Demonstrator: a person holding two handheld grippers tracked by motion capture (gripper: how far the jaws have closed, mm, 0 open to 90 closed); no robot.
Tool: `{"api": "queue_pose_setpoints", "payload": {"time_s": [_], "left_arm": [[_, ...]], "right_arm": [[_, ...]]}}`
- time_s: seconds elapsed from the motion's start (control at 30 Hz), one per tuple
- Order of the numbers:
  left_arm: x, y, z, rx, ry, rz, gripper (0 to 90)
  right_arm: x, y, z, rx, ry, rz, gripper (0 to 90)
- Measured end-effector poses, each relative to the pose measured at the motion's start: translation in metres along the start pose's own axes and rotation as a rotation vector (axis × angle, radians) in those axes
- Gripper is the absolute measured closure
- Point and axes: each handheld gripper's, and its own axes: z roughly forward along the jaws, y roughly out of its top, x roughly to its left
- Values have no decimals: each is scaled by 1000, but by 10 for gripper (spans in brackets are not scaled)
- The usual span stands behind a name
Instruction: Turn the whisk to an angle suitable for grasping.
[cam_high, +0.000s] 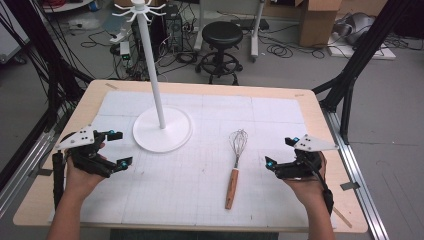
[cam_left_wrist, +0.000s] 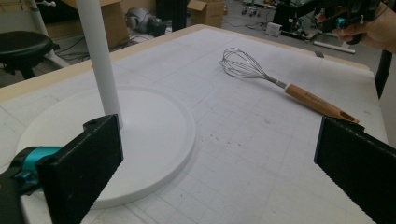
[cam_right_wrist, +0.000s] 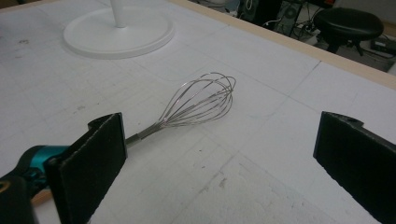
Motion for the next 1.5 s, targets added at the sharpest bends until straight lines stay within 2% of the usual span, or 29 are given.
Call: {"api": "queue_pose_setpoints", "payload": {"time_s": [0.13,0.53,0.77,0.87,0.93,0.97,1.03,1.07,1.13,1.23,1.4,1.43,1.5], "left_arm": [[0,0,1,3,-1,-1,18],[-1,0,-2,-5,-5,4,18],[-1,1,-1,-4,-5,6,18],[0,1,-2,-8,-3,3,18],[0,1,-2,-9,-1,4,18],[0,1,-2,-10,-2,4,18],[0,1,-3,-9,-2,5,18],[0,1,-3,-9,-1,5,18],[0,1,-3,-10,2,3,18],[0,1,-4,-13,2,4,18],[1,1,-4,-15,4,3,18],[1,1,-4,-15,5,3,18],[1,1,-4,-15,5,2,18]], "right_arm": [[-1,-3,2,14,1,6,12],[4,0,0,16,0,-20,12],[3,-3,3,38,1,-32,13],[4,-3,2,52,14,-39,69],[4,-3,2,62,21,-50,158],[5,-4,3,75,52,-61,191],[6,-4,4,78,54,-64,192],[7,-4,5,87,58,-69,227],[8,-5,6,98,93,-74,313],[10,-6,7,116,118,-79,409],[11,-7,10,137,173,-88,514],[13,-7,10,152,202,-94,587],[15,-7,12,159,216,-111,614]]}}
